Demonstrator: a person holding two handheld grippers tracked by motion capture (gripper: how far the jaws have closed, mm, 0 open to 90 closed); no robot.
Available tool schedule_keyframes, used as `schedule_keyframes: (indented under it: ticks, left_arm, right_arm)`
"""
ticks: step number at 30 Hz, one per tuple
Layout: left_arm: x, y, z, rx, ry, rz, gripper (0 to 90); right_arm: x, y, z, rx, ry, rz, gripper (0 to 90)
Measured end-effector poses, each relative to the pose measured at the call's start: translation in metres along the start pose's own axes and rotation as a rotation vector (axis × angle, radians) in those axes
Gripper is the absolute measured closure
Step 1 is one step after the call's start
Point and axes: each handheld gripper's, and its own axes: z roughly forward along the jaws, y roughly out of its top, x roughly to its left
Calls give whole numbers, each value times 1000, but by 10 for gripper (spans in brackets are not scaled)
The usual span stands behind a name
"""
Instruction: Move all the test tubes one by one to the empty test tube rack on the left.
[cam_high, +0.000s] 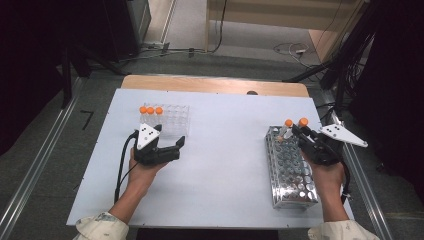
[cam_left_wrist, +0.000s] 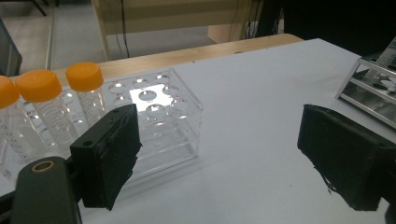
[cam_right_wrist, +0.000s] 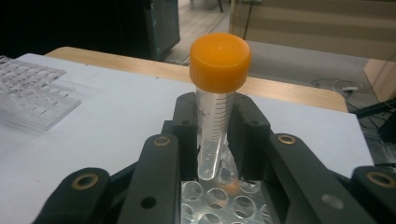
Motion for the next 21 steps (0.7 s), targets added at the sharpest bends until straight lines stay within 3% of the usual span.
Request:
schedule_keyframes:
  ticks: [21]
  left_arm:
    - [-8, 1, 1, -1, -22, 13, 120]
  right_arm:
    - [66, -8, 27, 63, 173, -96, 717]
